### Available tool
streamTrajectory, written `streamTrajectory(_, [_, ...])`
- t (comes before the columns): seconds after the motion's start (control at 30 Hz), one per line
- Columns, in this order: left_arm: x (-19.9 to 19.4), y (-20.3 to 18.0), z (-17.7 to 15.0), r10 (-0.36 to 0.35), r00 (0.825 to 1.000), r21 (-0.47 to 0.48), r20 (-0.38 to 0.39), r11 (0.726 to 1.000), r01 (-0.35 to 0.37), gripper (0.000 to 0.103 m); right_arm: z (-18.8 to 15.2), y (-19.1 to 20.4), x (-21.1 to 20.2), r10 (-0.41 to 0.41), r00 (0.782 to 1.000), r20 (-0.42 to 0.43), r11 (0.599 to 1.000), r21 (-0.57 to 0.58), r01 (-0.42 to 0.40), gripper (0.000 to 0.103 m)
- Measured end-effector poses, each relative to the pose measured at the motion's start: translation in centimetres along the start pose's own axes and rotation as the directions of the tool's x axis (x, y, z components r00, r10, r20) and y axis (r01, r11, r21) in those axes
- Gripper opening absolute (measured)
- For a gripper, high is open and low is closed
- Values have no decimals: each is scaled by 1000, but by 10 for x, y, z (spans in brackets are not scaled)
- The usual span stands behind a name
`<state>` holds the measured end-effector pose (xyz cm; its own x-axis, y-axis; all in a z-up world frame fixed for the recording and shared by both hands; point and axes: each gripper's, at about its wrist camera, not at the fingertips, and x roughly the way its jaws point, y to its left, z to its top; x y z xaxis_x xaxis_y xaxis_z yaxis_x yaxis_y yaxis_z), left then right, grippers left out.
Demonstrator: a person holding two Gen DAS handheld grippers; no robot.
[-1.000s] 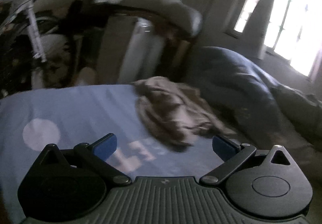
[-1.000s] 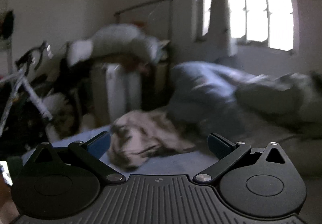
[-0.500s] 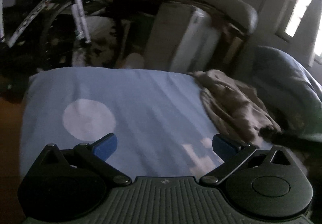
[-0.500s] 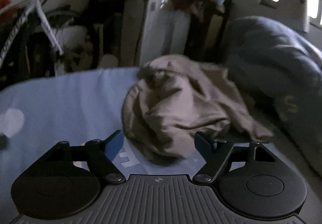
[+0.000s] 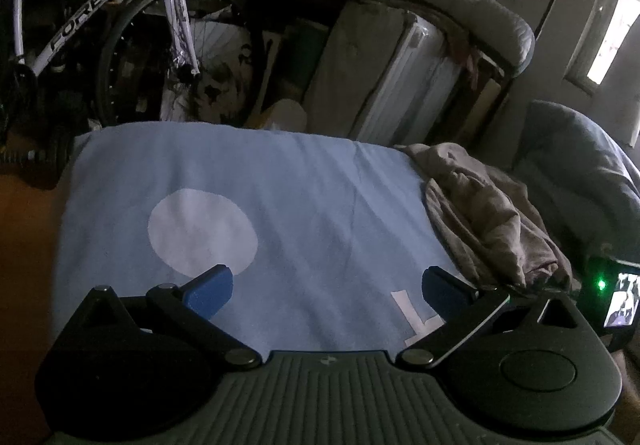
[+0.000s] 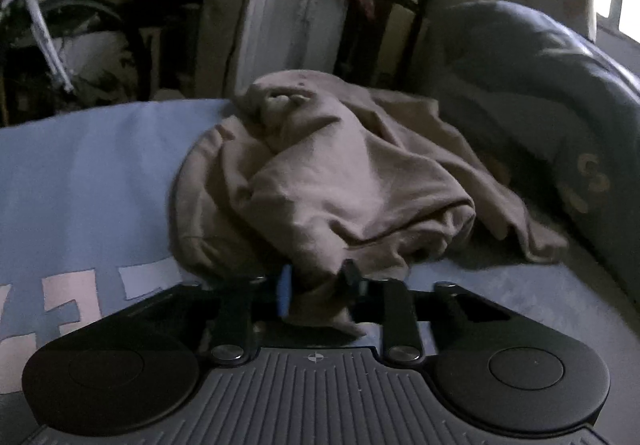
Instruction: Fold clothes
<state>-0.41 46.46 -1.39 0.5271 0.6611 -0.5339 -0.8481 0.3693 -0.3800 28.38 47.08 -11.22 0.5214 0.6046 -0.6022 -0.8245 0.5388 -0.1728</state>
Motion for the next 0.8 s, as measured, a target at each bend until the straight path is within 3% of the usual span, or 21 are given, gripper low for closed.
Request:
streamTrajectory(0.1, [-6,-4,0,-7,1000,-7,7,1000,7,103,1,-6,-20,1,999,41,998,68,-4,17])
streamTrajectory(0.3, [-16,-10,-1,-26,1000,-16,11,1000,26,103,-4,-34,-106,7,989,148,971,233,-41,14])
streamTrajectory(0.53, [-26,-16,-1,-58,998,-11,28,998,58,103,-42,-81,-232,-10,982,186,928,367,-60,14])
streamTrajectory(0.8, [-33,-28,0,-97,995,27,30,995,96,103,-97,-150,-394,-148,966,210,868,495,25,14])
